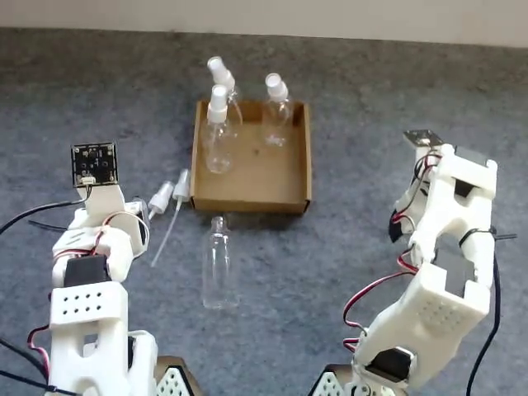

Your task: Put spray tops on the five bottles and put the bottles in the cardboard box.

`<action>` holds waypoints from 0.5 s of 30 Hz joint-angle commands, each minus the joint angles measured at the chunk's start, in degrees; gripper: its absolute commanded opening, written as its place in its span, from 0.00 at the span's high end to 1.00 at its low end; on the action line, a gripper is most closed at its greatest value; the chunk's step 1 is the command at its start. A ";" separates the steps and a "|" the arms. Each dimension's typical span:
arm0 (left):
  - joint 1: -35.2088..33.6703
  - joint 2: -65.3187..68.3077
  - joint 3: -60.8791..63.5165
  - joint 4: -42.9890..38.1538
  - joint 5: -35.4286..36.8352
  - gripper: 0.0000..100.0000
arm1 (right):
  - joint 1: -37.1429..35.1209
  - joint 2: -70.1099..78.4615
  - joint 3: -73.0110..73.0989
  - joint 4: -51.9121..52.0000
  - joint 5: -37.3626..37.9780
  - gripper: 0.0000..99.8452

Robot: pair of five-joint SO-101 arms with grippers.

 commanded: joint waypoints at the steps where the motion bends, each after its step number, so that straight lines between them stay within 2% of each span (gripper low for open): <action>1: 1.10 -0.48 -0.22 0.09 -0.35 0.88 | -0.57 -4.35 -5.14 1.36 -0.62 1.00; 5: 0.75 0.13 -2.33 0.44 -0.97 0.88 | -0.84 -4.44 -14.81 10.07 -0.62 1.00; 8: 0.13 2.95 -7.08 3.69 -4.57 0.88 | -2.15 -4.53 -24.84 16.66 -1.05 1.00; 11: 0.48 11.47 -14.90 8.53 -6.77 0.88 | -4.53 -7.25 -31.52 19.91 -3.25 1.00; 15: 1.27 27.65 -28.97 15.91 -12.66 0.88 | -10.59 -14.99 -28.53 21.14 -4.84 1.00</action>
